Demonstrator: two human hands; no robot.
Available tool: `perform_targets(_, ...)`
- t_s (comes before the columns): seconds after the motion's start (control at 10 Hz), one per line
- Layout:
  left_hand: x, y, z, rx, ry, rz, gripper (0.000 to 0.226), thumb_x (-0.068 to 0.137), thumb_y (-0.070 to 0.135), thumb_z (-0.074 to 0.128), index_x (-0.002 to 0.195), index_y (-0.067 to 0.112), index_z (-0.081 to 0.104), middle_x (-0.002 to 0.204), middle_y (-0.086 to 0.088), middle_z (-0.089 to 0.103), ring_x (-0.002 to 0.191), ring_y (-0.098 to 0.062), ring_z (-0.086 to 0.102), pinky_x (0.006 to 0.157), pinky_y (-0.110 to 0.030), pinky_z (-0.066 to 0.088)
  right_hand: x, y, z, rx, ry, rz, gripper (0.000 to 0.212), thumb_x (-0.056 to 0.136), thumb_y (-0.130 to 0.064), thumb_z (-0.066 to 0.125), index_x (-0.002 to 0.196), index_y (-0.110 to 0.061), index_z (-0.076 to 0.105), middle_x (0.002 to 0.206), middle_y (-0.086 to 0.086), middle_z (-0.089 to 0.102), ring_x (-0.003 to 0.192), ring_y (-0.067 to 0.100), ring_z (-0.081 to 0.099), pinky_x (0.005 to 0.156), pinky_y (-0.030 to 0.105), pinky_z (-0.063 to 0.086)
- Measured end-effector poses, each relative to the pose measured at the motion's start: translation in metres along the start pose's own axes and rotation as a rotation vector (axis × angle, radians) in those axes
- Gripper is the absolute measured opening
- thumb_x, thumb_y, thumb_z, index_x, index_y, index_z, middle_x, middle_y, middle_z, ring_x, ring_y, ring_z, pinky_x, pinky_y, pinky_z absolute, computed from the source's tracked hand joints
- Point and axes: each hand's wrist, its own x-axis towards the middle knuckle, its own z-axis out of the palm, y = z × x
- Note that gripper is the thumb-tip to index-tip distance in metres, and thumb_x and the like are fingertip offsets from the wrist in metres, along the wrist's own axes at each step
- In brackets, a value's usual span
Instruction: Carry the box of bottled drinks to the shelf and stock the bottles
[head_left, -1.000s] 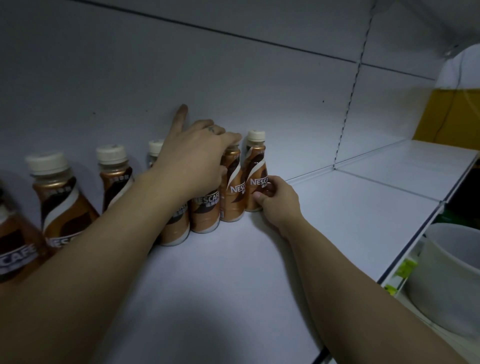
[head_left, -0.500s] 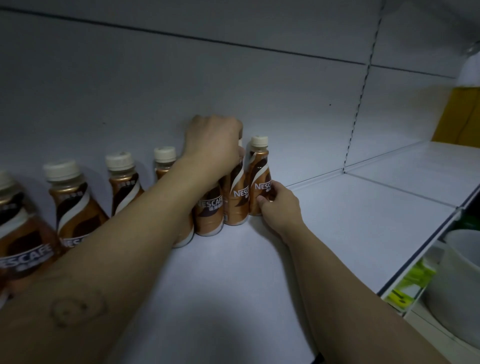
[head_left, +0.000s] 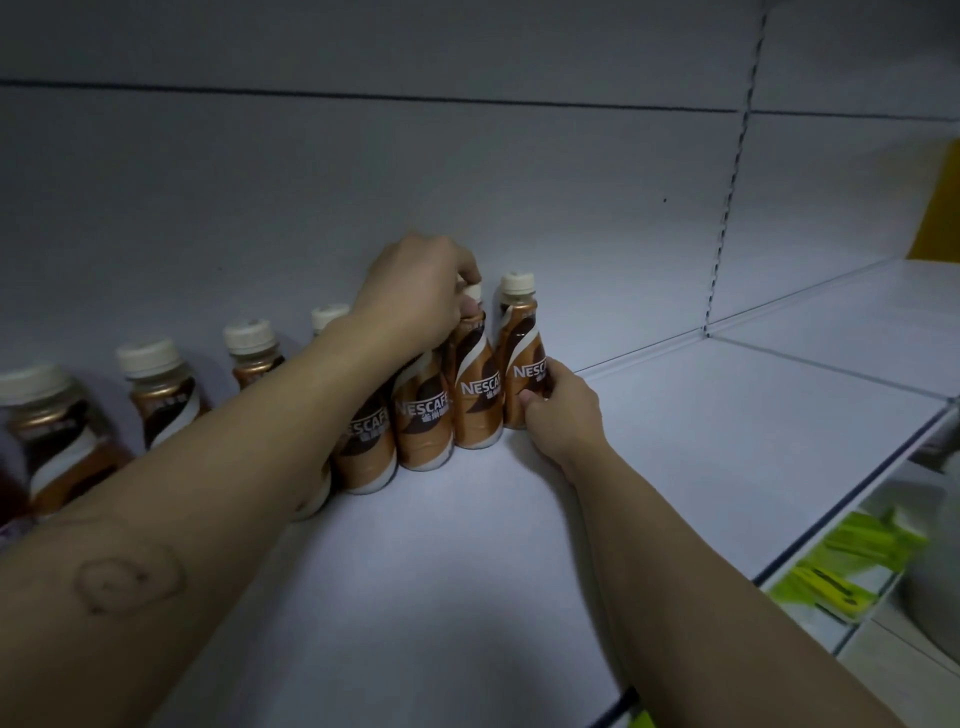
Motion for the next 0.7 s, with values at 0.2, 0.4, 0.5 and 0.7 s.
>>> perform_targets(0.2, -0.016, -0.001, -0.012, 0.119, -0.04, 0.057, 0.042, 0.087, 0.032, 0.065, 0.127, 0.023, 0.058, 0.119, -0.004, 0.064, 0.1, -0.022, 0.06, 0.089, -0.041, 0.049, -0.006, -0.013, -0.004, -0.074, -0.076, 0.039, 0.044, 0.089, -0.017, 0.056, 0.131, -0.01, 0.046, 0.123, 0.01, 0.061, 0.11, 0.029, 0.057, 0.084, 0.032, 0.042)
perform_targets(0.4, -0.068, -0.012, -0.065, 0.317, 0.063, 0.196, 0.054, 0.083, 0.045, 0.063, 0.132, 0.022, 0.054, 0.136, -0.002, 0.056, 0.125, -0.02, 0.048, 0.114, -0.04, 0.016, -0.036, -0.059, -0.019, -0.026, -0.001, -0.099, 0.061, 0.079, -0.014, 0.065, 0.136, -0.015, 0.044, 0.133, 0.01, 0.056, 0.124, 0.03, 0.051, 0.097, 0.035, 0.043)
perform_targets(0.5, -0.103, -0.025, -0.09, 0.33, 0.043, 0.145, 0.056, 0.084, 0.048, 0.06, 0.133, 0.022, 0.052, 0.137, -0.001, 0.055, 0.127, -0.02, 0.046, 0.114, -0.037, 0.016, -0.047, -0.091, -0.03, -0.077, -0.11, -0.239, 0.071, 0.081, -0.025, 0.069, 0.145, -0.024, 0.038, 0.141, 0.004, 0.051, 0.127, 0.026, 0.049, 0.094, 0.026, 0.037)
perform_targets(0.7, -0.171, -0.041, -0.15, 0.265, 0.082, -0.053, 0.063, 0.084, 0.054, 0.057, 0.139, 0.025, 0.045, 0.141, 0.0, 0.05, 0.129, -0.024, 0.042, 0.108, -0.037, 0.029, -0.094, -0.159, -0.037, -0.126, -0.232, -0.558, 0.077, 0.085, -0.039, 0.068, 0.15, -0.029, 0.028, 0.154, -0.005, 0.035, 0.139, 0.018, 0.034, 0.097, 0.023, 0.028)
